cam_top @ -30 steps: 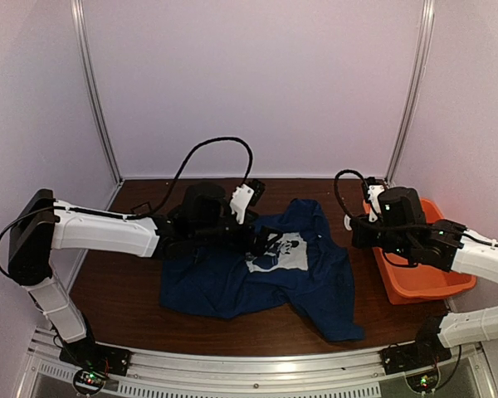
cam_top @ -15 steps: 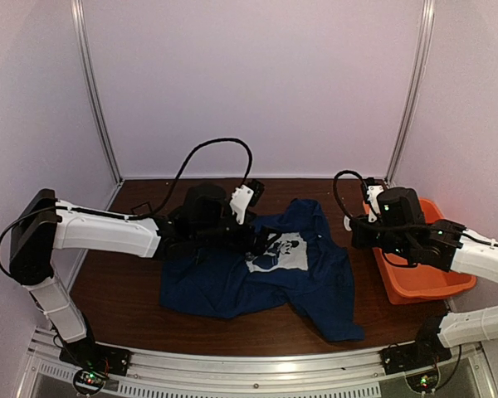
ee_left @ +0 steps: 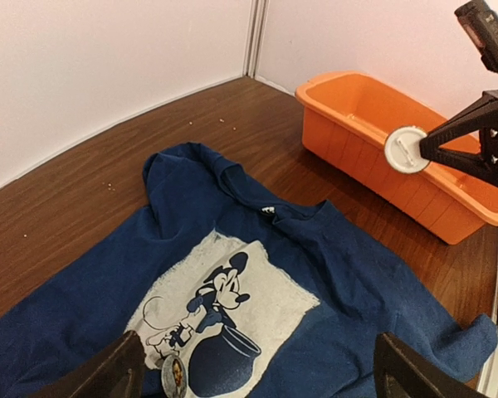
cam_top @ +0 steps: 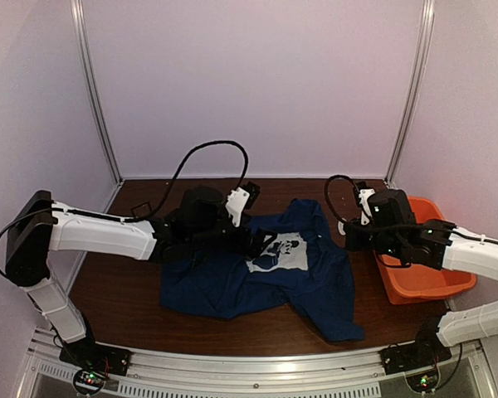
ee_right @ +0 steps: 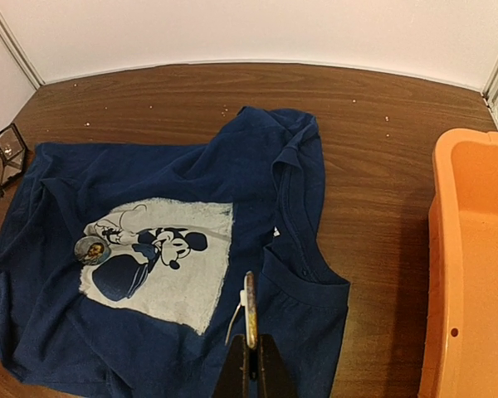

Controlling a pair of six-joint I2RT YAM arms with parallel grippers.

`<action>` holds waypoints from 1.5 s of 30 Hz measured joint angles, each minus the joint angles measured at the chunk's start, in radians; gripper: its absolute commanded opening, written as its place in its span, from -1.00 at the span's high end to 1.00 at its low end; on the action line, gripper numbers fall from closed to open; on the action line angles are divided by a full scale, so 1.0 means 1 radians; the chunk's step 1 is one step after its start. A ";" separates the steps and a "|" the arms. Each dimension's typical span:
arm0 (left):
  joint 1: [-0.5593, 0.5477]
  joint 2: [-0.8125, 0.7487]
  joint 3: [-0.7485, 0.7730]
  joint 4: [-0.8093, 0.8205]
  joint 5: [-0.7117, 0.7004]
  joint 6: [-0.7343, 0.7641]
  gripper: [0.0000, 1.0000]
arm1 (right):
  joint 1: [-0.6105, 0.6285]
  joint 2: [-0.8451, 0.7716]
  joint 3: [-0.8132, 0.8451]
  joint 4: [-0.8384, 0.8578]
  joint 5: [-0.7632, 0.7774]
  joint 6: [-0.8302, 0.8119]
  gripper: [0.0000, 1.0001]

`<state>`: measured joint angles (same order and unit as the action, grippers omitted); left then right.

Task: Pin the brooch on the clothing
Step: Hold the clothing with brooches at the center of the board.

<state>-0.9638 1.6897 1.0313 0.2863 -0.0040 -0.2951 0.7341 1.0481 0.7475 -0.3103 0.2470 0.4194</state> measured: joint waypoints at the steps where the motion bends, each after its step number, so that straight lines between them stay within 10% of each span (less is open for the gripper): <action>1: 0.000 -0.006 -0.002 0.001 -0.002 0.000 -0.95 | 0.000 0.006 0.000 0.000 -0.003 0.001 1.00; 45: 0.000 -0.018 0.028 -0.027 -0.018 0.002 -0.95 | 0.000 0.012 0.015 -0.021 -0.015 0.004 1.00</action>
<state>-0.9638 1.6718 1.0592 0.2588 -0.0223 -0.2932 0.7341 1.0603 0.7624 -0.3309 0.2321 0.4232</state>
